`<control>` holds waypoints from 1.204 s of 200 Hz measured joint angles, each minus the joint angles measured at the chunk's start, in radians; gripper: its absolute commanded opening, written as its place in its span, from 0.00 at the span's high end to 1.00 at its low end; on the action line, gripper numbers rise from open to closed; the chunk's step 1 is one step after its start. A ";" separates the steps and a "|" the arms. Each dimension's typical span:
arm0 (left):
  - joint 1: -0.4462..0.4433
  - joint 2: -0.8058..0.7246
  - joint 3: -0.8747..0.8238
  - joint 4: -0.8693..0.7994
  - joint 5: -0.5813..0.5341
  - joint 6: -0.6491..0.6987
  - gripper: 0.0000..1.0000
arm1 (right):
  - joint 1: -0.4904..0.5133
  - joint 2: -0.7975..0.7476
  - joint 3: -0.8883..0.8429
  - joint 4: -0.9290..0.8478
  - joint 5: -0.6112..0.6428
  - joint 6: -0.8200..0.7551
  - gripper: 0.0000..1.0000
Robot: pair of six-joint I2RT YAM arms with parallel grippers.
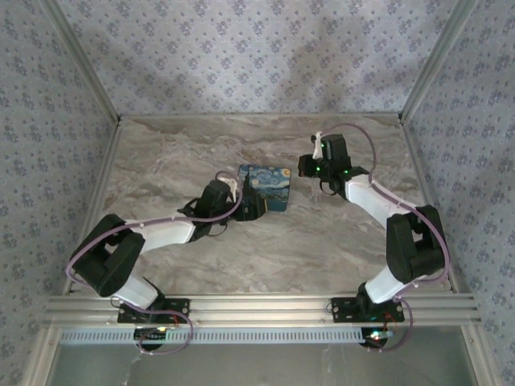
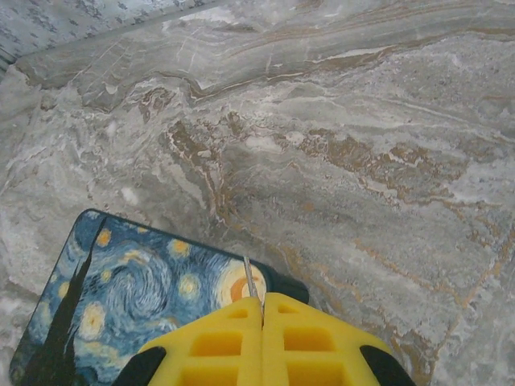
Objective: Unlock the padlock with the key
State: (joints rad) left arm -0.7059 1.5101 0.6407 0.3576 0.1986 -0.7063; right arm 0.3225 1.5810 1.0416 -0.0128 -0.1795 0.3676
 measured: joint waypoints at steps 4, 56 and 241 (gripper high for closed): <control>-0.005 -0.001 -0.016 0.017 -0.005 0.003 0.00 | 0.001 0.008 0.006 0.000 0.002 -0.003 1.00; -0.036 0.056 -0.143 0.256 -0.034 0.060 0.00 | 0.014 0.104 0.056 -0.014 0.048 -0.019 1.00; -0.036 0.378 -0.041 0.634 0.164 0.235 0.13 | 0.045 0.224 0.107 -0.014 0.098 -0.025 1.00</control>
State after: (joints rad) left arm -0.7418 1.8877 0.5995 0.9920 0.3630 -0.4709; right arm 0.3676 1.8053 1.1488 -0.0269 -0.0818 0.3424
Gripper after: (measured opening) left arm 0.879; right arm 0.061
